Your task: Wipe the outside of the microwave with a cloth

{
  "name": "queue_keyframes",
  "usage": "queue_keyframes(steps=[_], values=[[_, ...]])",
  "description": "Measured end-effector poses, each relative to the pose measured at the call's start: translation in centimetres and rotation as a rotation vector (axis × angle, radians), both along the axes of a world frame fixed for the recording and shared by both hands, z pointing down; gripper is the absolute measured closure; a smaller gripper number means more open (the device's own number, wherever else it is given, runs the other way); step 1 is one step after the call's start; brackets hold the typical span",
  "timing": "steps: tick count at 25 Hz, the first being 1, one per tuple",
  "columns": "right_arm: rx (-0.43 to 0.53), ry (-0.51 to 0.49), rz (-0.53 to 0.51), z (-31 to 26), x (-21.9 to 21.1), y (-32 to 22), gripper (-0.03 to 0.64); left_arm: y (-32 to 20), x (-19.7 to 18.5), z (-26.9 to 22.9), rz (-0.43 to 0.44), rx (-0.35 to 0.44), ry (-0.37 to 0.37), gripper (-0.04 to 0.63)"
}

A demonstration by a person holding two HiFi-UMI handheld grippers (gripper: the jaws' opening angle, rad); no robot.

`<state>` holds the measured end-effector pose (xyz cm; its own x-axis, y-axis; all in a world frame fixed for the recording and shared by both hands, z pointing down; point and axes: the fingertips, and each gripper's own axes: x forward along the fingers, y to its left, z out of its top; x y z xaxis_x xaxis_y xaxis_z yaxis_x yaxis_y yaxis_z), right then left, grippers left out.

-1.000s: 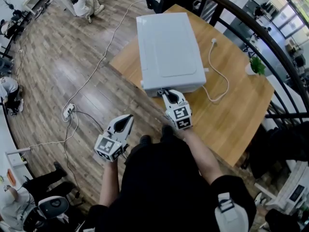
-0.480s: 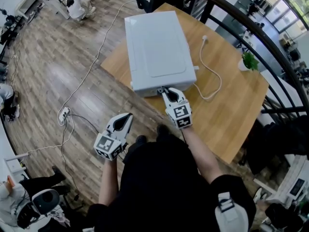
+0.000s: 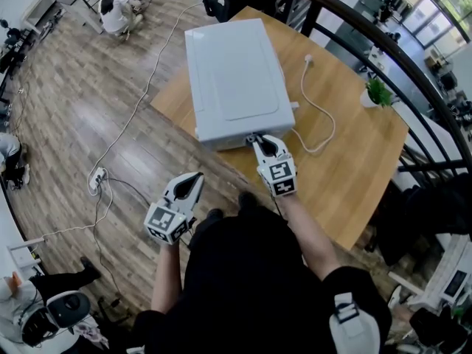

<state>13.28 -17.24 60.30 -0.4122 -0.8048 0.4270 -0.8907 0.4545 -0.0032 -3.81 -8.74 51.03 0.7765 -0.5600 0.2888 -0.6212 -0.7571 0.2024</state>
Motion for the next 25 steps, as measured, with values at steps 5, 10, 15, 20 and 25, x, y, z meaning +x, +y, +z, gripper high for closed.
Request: queue_keyframes(steps=[5,10,15,20,25], values=[[0.003,0.003,0.035,-0.4,1.8,0.2,0.583,0.2,0.3,-0.1,-0.004,-0.012,-0.003,0.595],[0.006,0.006,0.064,-0.5,3.3,0.1,0.583,0.3,0.7,0.1,0.011,-0.005,-0.003,0.595],[0.006,0.008,0.103,-0.8,5.3,0.0,0.583,0.5,1.2,0.0,0.013,-0.032,-0.01,0.595],[0.011,0.019,0.135,-0.8,7.5,0.1,0.583,0.8,1.5,0.1,0.018,-0.007,-0.01,0.595],[0.023,0.021,0.18,-0.9,9.4,-0.1,0.583,0.9,1.8,0.4,0.023,-0.019,-0.014,0.595]])
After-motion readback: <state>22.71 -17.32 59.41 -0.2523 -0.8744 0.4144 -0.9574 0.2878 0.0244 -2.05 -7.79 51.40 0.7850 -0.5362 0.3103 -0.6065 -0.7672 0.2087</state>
